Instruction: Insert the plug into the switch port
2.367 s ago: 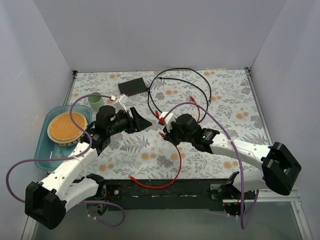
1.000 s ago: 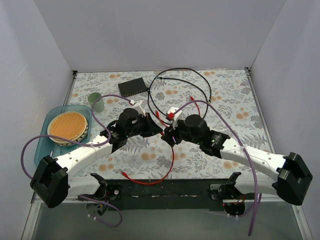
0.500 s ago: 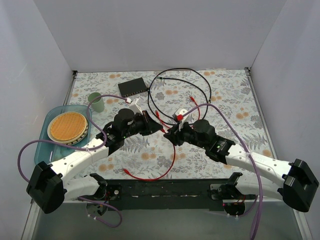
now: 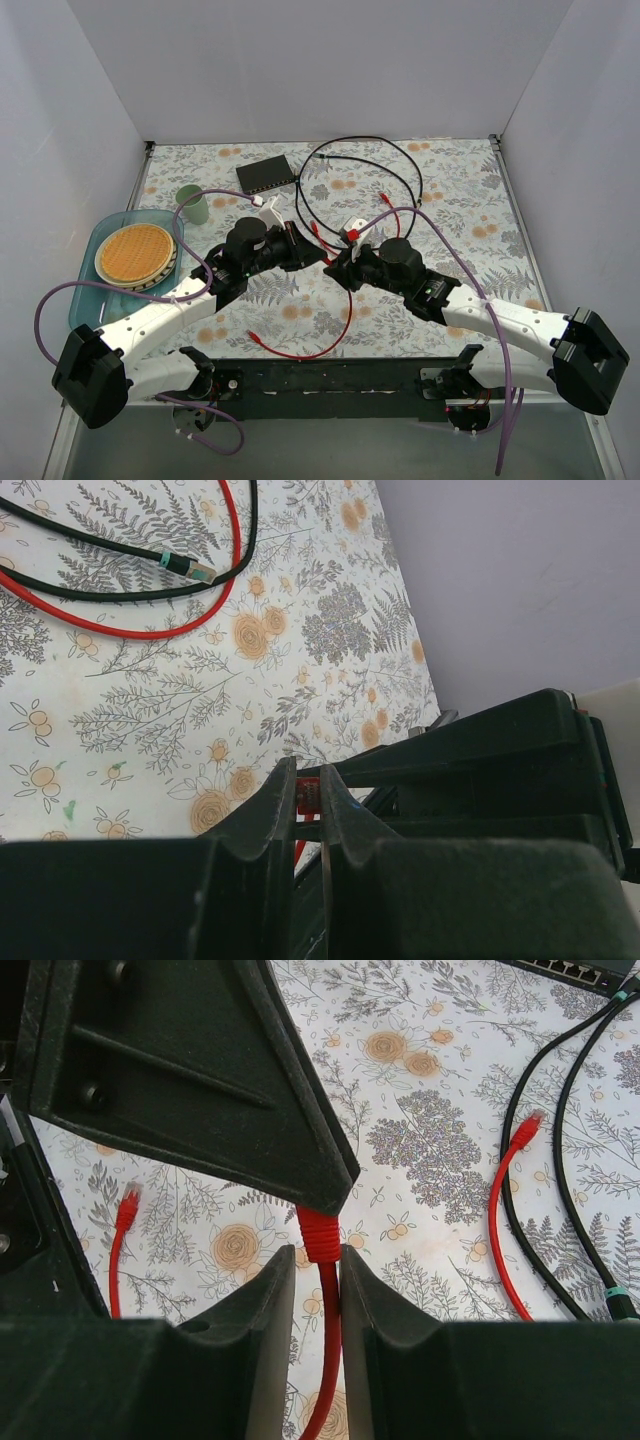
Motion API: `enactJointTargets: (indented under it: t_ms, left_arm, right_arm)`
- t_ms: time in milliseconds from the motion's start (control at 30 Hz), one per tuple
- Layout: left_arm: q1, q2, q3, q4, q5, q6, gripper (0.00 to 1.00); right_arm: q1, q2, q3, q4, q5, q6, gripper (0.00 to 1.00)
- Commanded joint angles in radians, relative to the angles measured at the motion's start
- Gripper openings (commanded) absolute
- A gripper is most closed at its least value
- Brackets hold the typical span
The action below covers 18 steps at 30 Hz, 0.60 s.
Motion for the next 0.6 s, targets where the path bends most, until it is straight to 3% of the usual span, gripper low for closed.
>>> enactJointTargets:
  t_ms: [0,567]
  left_arm:
    - [-0.003,-0.03,-0.006,0.023,0.016,0.001,0.0]
    - [-0.003,-0.03,-0.008,0.023,0.024,0.001,0.0]
  right_arm:
    - [-0.001,-0.02,0.018,0.075,-0.006,0.001,0.31]
    - [-0.002,-0.043,0.028,0.052,0.055,-0.025,0.27]
